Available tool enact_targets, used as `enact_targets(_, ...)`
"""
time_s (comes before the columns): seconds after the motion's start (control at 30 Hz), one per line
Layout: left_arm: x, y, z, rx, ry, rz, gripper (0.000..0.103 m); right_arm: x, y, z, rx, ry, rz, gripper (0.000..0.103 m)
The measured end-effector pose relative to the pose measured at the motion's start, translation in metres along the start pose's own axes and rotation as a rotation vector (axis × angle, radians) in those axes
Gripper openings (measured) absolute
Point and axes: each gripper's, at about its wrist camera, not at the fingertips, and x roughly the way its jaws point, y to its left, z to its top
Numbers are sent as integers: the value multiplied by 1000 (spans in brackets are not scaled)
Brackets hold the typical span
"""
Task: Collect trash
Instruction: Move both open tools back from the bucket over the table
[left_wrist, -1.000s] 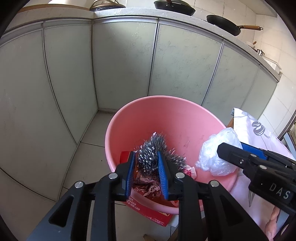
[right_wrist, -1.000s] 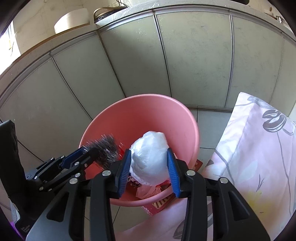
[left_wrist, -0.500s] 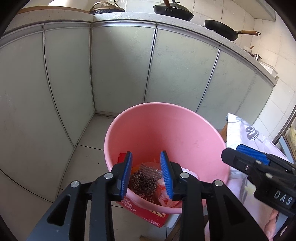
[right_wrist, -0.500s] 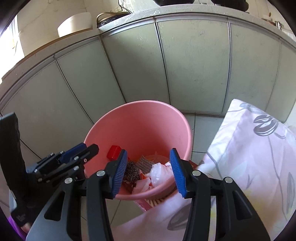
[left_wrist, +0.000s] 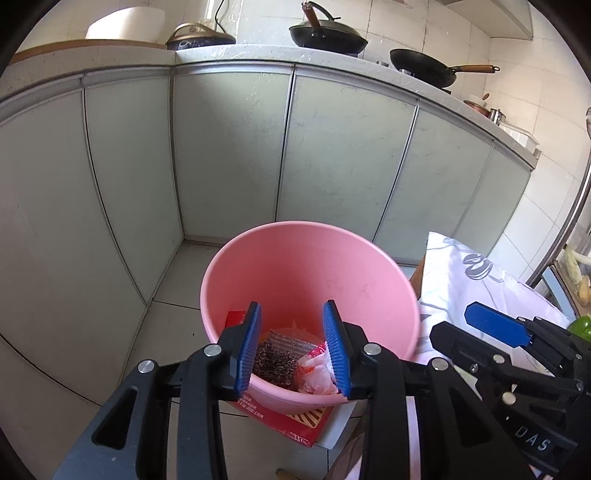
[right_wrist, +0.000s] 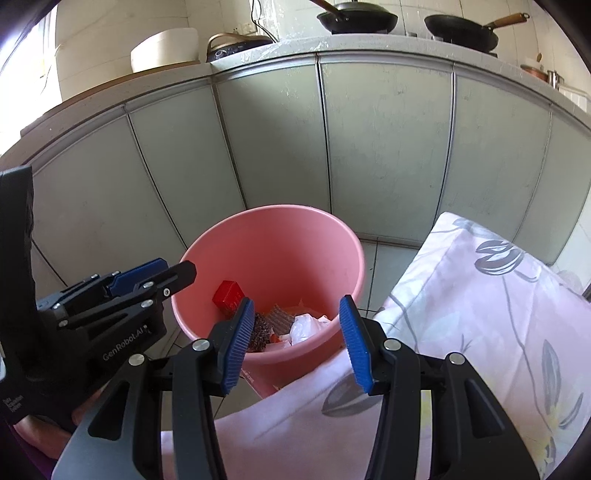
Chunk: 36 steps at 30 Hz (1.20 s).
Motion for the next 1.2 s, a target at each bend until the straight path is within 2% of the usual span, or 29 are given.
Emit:
enact_targets(0.1,-10,-2,0,7,-9,-2,35,-9,4,-2,-20,-6,-25,49)
enact_targets(0.2,-20,-7,0,17,-17,-2,36,-18,6,-3,-18,-16,-26,60)
enact_targets(0.4,-39,-15,-2,32,-26,-4,37,-35,8,-10,-18,-36,-23,65)
enact_targets(0.63,-59,-22,-2,34,-47,0,44,-56,-1,-23,33,-51,-27,66)
enact_targets(0.7,-62,-26,-3,34,-45,-4,54,-60,-3,-26,45,-55,-27,66)
enact_targets(0.73,-64,-28,-4,35,-45,-7,55,-63,-5,-28,52,-59,-26,66)
enact_targets(1.2,-87,-45,-21,66,-59,15,56,-88,-11,-45,87,-99,-55,66)
